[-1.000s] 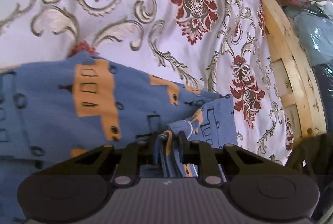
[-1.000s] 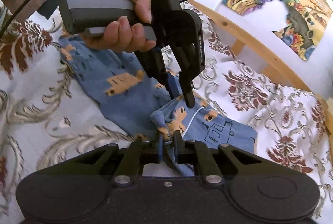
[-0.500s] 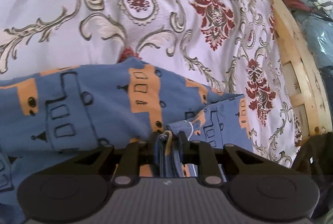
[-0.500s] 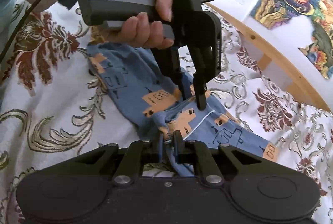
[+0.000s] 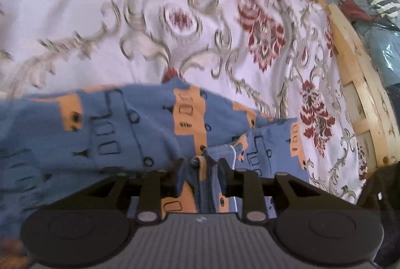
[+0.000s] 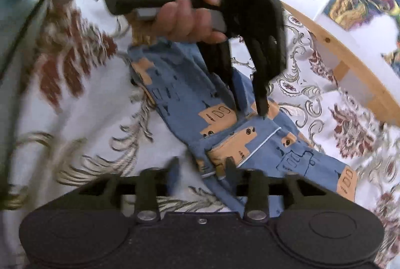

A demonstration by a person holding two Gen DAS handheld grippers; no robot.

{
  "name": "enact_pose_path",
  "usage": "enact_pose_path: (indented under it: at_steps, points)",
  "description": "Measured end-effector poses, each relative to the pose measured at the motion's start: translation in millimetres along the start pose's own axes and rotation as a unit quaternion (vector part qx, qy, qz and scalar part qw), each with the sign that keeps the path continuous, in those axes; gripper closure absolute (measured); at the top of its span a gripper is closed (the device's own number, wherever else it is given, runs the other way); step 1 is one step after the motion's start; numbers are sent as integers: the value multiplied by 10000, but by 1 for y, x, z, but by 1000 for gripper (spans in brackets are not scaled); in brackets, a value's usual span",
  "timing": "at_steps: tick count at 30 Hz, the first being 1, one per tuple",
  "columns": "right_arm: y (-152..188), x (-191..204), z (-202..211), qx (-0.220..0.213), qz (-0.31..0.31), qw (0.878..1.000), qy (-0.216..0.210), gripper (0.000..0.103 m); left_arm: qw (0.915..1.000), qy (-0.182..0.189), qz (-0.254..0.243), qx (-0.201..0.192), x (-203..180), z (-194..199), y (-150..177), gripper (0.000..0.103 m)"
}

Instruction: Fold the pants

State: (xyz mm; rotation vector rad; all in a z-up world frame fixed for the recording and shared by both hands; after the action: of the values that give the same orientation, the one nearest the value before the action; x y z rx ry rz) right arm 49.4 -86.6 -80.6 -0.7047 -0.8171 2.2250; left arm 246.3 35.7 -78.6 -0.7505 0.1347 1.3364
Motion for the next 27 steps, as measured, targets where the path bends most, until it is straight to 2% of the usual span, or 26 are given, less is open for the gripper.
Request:
enact_pose_path:
  at_steps: [1,3,5,9,12,15,17,22,27]
  points:
    - [0,-5,9,-62,-144,9999,41,43,9998,-63,-53,-168,-3,10,2,61]
    - [3,-21,27,-192,-427,9981,389,42,9989,-83,-169,-437,-13,24,6,59]
    - [8,-40,40,-162,-839,9936,745,42,9978,83,-327,-568,-27,29,11,58]
    - [24,-73,61,116,-1612,9767,1410,40,9946,630,-765,-318,-62,9,28,58]
    - [43,-87,69,366,-1810,9619,2017,30,9931,711,-937,21,-73,-13,43,58]
    - [60,-99,59,644,-2045,9532,2130,27,9939,476,-963,264,-66,-29,53,59]
    - [67,-104,47,782,-2099,9515,2111,28,9949,509,-825,267,-60,-30,56,59]
    - [57,-111,37,458,-2143,9500,2226,27,9965,552,-590,200,-54,-19,58,59]
    - [62,-117,23,615,-1816,9373,2911,26,9972,352,-649,122,-53,-20,65,59]
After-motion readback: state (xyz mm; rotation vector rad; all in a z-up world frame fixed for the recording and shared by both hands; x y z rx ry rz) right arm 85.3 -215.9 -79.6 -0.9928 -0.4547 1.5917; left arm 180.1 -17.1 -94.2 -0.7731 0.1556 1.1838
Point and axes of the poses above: each gripper's, at about its wrist camera, not at the fingertips, and z roughly against the way its jaws point, x to its left, y to its underside, the point moved 5 cm from there along -z, roughly the way its jaws point, and after that the axes turned 7 degrees about -z, right-handed, at the moved point
